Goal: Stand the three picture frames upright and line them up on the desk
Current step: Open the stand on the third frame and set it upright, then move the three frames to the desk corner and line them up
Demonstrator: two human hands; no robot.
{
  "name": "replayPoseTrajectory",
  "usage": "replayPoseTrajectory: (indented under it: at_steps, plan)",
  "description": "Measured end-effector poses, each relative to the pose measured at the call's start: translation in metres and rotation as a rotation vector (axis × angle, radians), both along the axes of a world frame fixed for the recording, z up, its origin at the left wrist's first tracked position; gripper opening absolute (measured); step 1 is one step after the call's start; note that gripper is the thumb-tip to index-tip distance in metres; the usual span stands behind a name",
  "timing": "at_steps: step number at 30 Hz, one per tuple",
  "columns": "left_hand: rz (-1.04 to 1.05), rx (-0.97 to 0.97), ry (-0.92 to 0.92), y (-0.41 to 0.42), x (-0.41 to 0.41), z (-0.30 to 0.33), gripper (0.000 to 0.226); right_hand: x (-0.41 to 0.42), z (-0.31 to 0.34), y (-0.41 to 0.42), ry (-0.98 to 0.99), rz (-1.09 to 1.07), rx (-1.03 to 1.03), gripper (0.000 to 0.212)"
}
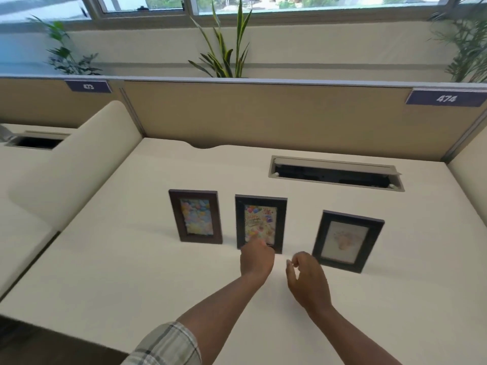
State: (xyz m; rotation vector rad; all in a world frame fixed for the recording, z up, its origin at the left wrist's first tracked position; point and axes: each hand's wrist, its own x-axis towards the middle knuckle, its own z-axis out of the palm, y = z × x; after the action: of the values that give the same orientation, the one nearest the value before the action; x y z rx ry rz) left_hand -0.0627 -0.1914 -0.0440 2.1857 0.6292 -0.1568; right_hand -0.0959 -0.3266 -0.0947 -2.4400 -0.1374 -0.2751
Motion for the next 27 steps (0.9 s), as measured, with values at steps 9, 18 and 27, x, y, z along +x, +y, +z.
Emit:
replayPoseTrajectory:
  at_steps: [9,18,27]
  plan:
    - [0.353,0.062,-0.076,0.162,-0.005,-0.004,0.031,0.012,0.014,0.156,0.248,0.170,0.091,0.010]
    - [0.095,-0.135,-0.097,0.266,0.043,-0.016,0.071,0.048,0.027,0.241,0.419,-0.079,0.192,0.060]
    - [-0.236,-0.672,-0.080,0.289,0.084,-0.019,0.052,0.083,0.018,0.262,0.391,-0.271,0.179,0.013]
